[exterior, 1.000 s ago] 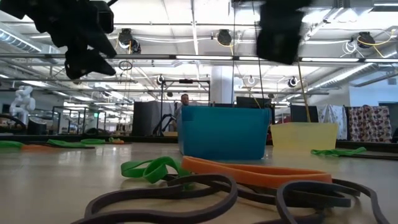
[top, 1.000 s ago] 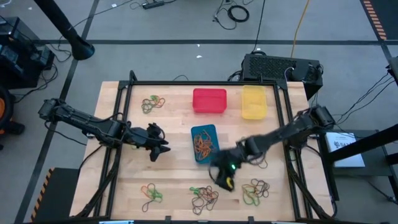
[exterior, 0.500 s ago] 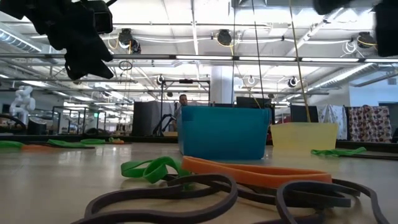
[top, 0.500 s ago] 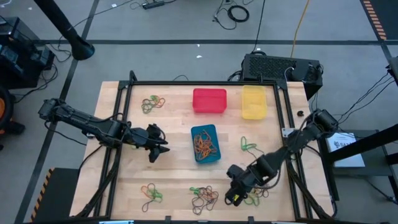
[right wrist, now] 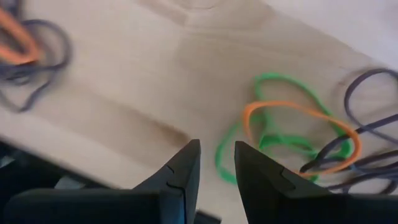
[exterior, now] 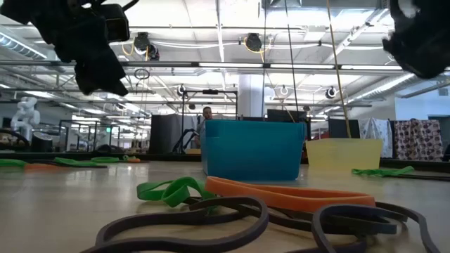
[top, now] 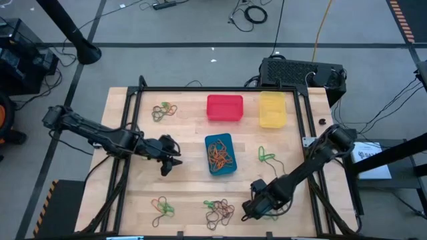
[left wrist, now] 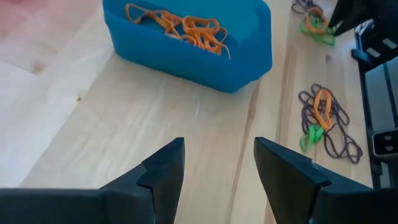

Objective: Sort rubber bands into baskets
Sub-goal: Put the orange rubber band into the blue bin

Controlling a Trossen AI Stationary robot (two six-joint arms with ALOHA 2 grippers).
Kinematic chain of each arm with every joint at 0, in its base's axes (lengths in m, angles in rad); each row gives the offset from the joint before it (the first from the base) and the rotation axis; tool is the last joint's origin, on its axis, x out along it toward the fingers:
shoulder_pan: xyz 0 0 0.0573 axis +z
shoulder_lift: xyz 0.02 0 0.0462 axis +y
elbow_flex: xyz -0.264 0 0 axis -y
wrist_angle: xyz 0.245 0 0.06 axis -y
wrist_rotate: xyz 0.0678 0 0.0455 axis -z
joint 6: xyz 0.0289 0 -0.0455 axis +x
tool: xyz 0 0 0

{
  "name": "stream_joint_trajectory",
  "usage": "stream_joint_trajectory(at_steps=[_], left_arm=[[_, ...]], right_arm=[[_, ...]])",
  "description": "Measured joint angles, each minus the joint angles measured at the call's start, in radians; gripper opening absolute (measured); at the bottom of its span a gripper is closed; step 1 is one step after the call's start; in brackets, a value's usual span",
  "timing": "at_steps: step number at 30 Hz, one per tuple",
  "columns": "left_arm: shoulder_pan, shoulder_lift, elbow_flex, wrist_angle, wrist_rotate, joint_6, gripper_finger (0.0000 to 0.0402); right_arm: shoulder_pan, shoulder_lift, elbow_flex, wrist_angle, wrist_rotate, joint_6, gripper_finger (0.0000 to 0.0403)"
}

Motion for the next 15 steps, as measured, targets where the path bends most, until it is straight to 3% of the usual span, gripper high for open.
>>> stream_joint_trajectory(at_steps=[15], left_arm=[[0.0, 0.113, -0.001, 0.056, 0.095, -0.008, 0.02]], right_arm=[[-0.006, 0.076, 0.001, -0.053, -0.02, 0.0, 0.0091]])
